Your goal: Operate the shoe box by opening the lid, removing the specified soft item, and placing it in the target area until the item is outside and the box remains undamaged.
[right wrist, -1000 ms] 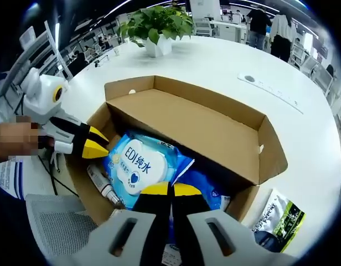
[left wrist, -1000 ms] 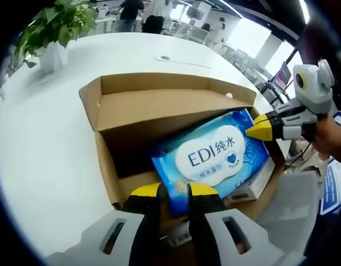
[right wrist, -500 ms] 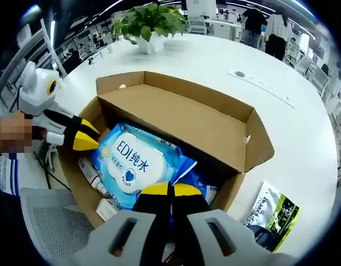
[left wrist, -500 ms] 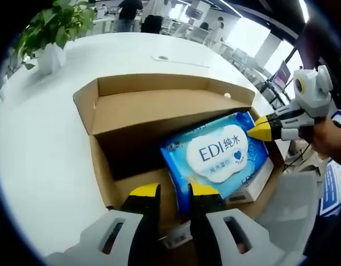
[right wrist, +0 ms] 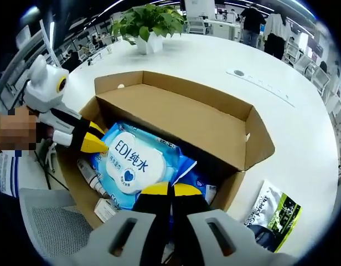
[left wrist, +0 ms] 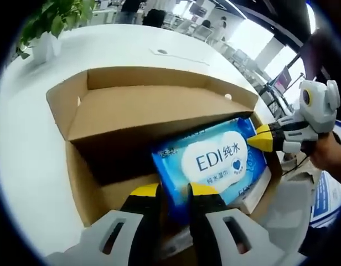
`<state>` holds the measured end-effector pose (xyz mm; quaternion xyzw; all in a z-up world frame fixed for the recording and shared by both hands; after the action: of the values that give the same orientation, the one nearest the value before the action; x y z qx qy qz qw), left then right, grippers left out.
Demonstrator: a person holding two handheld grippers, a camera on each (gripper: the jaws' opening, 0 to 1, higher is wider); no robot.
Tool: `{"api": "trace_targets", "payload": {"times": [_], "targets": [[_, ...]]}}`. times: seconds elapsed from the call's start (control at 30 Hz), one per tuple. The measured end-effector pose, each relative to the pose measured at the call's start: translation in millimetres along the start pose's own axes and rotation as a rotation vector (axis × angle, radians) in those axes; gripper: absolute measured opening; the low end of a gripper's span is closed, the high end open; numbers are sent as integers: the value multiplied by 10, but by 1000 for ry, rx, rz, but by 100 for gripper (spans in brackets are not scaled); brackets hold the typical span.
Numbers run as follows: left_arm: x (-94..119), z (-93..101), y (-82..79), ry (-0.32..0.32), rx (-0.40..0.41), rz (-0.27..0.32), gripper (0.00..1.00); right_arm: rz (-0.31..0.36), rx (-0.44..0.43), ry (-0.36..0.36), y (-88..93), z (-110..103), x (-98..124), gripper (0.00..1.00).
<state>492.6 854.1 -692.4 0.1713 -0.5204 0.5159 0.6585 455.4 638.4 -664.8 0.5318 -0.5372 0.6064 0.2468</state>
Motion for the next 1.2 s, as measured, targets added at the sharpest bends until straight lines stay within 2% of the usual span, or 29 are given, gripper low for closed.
{"api": "trace_targets", "payload": {"times": [0.2, 0.27, 0.5, 0.9, 1.2], "targets": [[-29, -8, 10, 2, 9, 3, 10, 2, -10, -4, 17, 10, -18, 0], [-37, -38, 4, 11, 40, 10, 7, 2, -15, -5, 23, 13, -27, 0], [-45, 8, -12, -6, -23, 15, 0, -1, -17, -5, 26, 23, -36, 0], [66, 21, -25, 13, 4, 26, 0, 7, -21, -11, 21, 23, -7, 0], [204, 70, 42, 5, -4, 28, 0, 30, -26, -34, 21, -46, 95, 0]]}}
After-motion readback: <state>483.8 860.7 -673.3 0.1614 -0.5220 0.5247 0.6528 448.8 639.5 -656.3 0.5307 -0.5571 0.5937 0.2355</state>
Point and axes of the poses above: the point that each gripper's makers call its tool centre point, and the gripper's own axes: x roughly backward along the fingers, z roughly to its right, y roughly out of its underside, the point moved 9 cm from there along x, roughly backward along the fingers, and after that the axes turned 11 degrees about -z, right-handed, at the moved point
